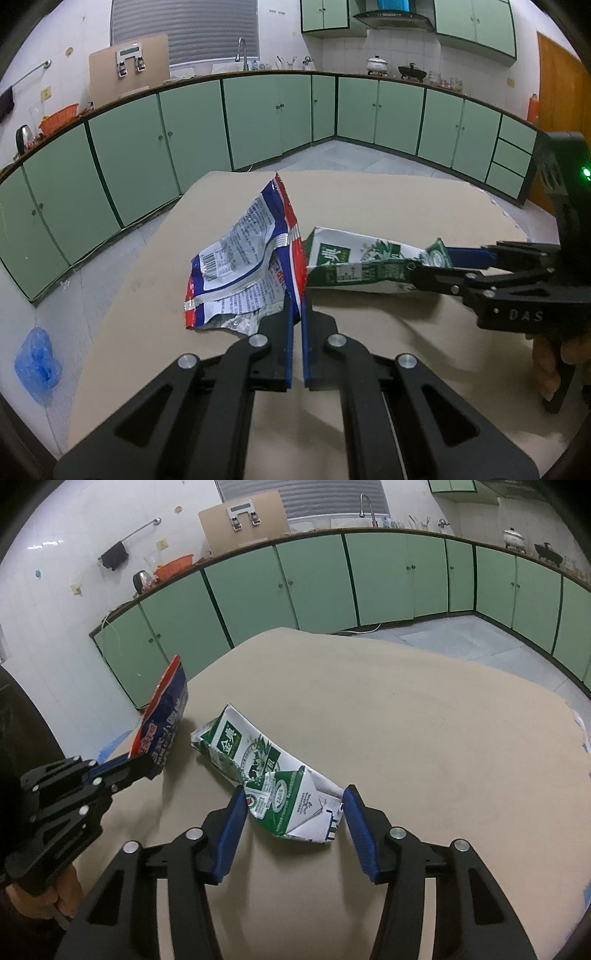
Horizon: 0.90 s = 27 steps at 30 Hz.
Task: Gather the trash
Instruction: 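Grasp the silver wrapper with the left tool while the right tool grasps the green milk carton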
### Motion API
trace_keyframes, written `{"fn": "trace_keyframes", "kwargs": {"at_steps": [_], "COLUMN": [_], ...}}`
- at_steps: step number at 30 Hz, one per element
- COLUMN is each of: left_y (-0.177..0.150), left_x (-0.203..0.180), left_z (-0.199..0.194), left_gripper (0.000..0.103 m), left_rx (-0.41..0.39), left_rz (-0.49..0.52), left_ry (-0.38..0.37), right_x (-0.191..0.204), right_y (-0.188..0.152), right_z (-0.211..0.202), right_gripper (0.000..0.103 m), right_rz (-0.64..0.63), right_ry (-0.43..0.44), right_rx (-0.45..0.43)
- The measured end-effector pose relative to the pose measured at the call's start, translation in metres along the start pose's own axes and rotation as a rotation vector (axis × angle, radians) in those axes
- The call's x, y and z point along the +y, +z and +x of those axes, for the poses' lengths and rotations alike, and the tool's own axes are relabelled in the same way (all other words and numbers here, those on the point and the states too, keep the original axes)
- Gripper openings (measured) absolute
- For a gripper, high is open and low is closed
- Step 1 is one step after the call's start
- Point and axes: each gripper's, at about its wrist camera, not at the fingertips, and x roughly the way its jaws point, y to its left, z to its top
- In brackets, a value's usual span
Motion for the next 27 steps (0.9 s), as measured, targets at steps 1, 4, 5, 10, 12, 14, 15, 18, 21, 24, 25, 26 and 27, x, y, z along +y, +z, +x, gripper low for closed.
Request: {"fn": "trace_keyframes", "kwargs": {"at_steps": [1,4,5,10,12,14,15,18,21,24,25,26,27], "left_y": [0.000,0.001,0.003,0.005,0.007,0.008,0.008,0.009,0.009,0.008,0.008,0.008,0.008], "left_x": [-0.001,-0.003,-0.001,-0.007,-0.011,-0.014,-0.017,-0.023,-0.026,-0.030,-0.031,-0.032,-0.033], "left_z": [-0.001,-0.003,-0.003,-0.012,-0.017,-0.024,-0.029,-0.039,-0.050,-0.059,-0.060,-0.062,-0.064], "left_gripper": [0.002,0.002,0.002,0.002,0.002,0.002,0.002,0.002,0.002,0.002,0.002,0.002,0.002], "left_rx": [-0.001,-0.003,-0.003,-0.019,-0.025,-0.034,-0.039,-0.050,-0.065,-0.076,-0.078,-0.080,-0.081], "left_rz": [0.000,0.003,0.003,0.011,0.010,0.011,0.014,0.017,0.016,0.023,0.027,0.030,0.030], "left_ry": [-0.001,-0.004,-0.007,-0.023,-0.031,-0.040,-0.043,-0.055,-0.065,-0.075,-0.075,-0.076,-0.078], "right_x": [-0.001,-0.004,-0.005,-0.006,-0.007,-0.009,-0.010,-0.013,-0.014,-0.015,-0.015,-0.014,-0.013], "right_y": [-0.001,-0.005,-0.006,-0.009,-0.015,-0.020,-0.022,-0.032,-0.039,-0.047,-0.048,-0.050,-0.050], "right_z": [-0.002,-0.012,-0.016,-0.038,-0.049,-0.060,-0.065,-0.075,-0.082,-0.086,-0.087,-0.088,-0.090], "right_gripper": [0.052,0.051,0.051,0.051,0.051,0.050,0.050,0.037,0.038,0.038,0.038,0.038,0.038], "right_rz": [0.007,0.036,0.047,0.070,0.076,0.087,0.095,0.107,0.134,0.146,0.146,0.147,0.148], "right_ry": [0.000,-0.001,0.004,0.002,-0.005,-0.008,-0.008,-0.015,-0.018,-0.028,-0.030,-0.030,-0.030], "right_rx": [-0.002,-0.018,-0.024,-0.050,-0.059,-0.064,-0.064,-0.055,-0.046,-0.038,-0.037,-0.036,-0.038]}}
